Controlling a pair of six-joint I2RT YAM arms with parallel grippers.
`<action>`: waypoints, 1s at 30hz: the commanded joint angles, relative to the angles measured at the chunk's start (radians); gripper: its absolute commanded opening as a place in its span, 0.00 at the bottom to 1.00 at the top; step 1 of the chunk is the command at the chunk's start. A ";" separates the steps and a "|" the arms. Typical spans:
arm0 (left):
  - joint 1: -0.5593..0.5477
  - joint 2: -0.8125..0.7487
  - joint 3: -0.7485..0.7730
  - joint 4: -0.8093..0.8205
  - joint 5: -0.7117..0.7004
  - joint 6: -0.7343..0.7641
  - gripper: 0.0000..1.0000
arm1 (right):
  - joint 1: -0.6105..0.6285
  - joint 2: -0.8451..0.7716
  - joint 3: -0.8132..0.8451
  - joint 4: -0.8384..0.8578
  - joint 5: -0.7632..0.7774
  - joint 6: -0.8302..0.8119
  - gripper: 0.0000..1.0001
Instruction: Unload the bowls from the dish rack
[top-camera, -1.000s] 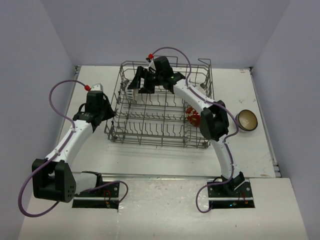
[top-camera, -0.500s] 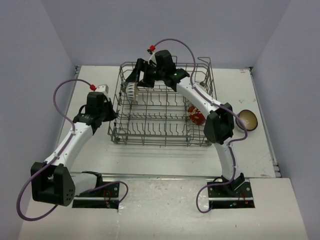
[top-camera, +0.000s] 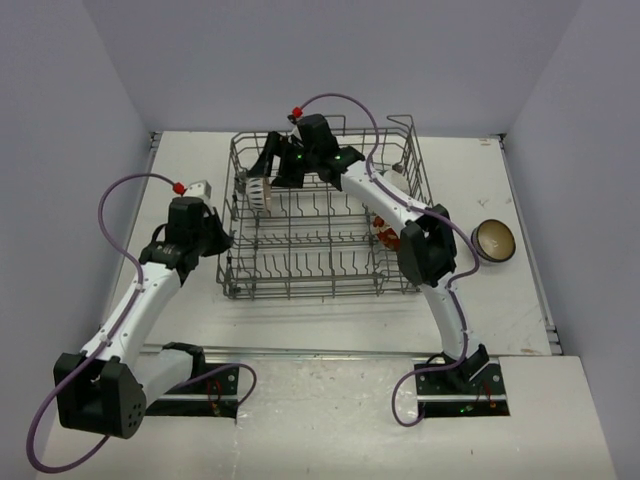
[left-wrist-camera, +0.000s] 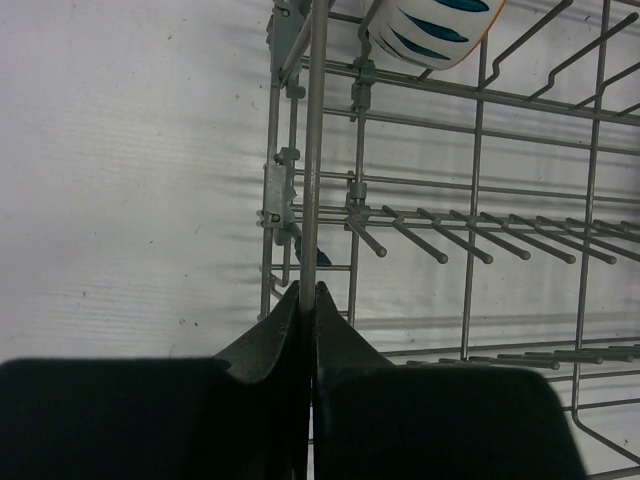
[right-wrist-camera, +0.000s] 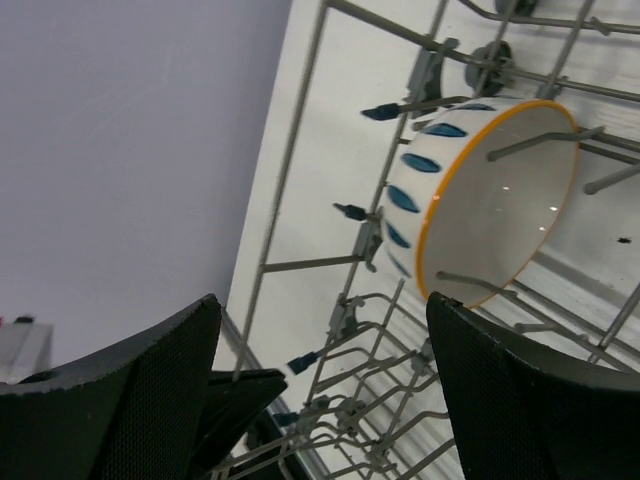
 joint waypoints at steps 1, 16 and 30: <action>0.014 -0.035 0.006 -0.026 -0.095 -0.035 0.00 | 0.013 0.015 0.034 0.002 0.049 0.003 0.83; 0.014 -0.018 -0.003 0.001 -0.080 -0.056 0.00 | 0.014 0.144 0.095 0.096 -0.047 0.010 0.76; 0.014 -0.020 -0.029 0.011 -0.075 -0.053 0.00 | 0.020 0.210 0.095 0.193 -0.069 0.079 0.67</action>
